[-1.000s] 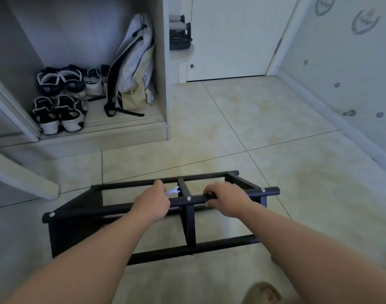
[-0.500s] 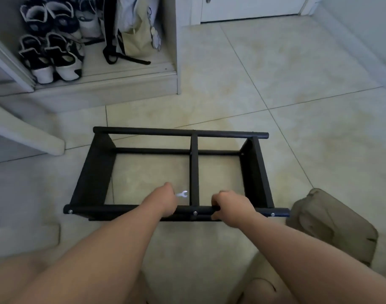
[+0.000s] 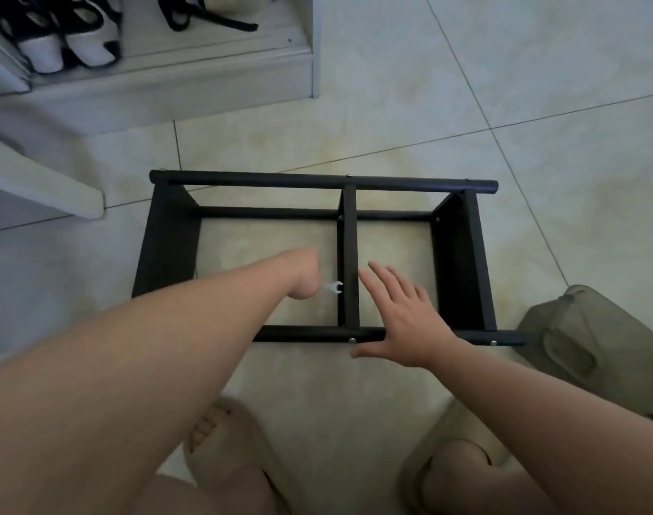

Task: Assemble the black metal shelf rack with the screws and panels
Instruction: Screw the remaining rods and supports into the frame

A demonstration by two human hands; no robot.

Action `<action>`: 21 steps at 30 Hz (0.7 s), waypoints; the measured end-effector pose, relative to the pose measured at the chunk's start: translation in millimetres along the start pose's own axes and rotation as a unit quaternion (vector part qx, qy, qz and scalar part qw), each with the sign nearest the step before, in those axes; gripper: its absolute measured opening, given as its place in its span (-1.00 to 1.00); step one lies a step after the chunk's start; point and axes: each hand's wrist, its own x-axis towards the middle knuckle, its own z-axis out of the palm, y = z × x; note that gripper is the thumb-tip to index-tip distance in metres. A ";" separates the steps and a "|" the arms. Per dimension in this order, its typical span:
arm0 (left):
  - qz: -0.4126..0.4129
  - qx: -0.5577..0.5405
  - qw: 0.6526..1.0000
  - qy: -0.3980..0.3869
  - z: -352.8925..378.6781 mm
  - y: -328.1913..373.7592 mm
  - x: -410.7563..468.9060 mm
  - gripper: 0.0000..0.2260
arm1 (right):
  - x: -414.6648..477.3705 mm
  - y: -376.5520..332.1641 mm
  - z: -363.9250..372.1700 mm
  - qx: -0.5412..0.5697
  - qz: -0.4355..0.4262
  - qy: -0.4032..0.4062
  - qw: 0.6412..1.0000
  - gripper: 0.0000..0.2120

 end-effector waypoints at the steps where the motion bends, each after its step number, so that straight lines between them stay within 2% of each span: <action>1: 0.009 0.011 1.000 0.003 -2.7 -2.1 3.6 -0.73 | 2.9 -2.3 3.6 -0.010 -0.009 -0.003 1.000 0.17; 3: 0.036 0.040 0.999 0.008 -10.8 -1.1 1.3 -0.75 | 7.9 -1.6 1.6 -0.031 -0.016 0.006 0.999 0.16; 4: 0.045 0.048 0.998 -0.021 -4.3 -8.7 10.3 -0.77 | 15.4 -1.2 13.4 -0.026 -0.014 -0.012 0.999 0.15; 7: 0.077 0.053 0.994 -0.048 -3.6 -15.5 8.8 -0.85 | 15.8 4.7 13.3 -0.045 -0.031 0.007 0.998 0.14; 16: 0.121 -0.109 0.985 -0.055 29.2 -34.8 33.9 -0.96 | 21.8 11.5 33.3 -0.051 -0.073 0.094 0.992 0.12; 21: 0.117 -0.234 0.960 -0.095 45.5 -37.5 47.2 -0.93 | 23.8 12.1 34.9 -0.059 -0.072 0.106 0.990 0.13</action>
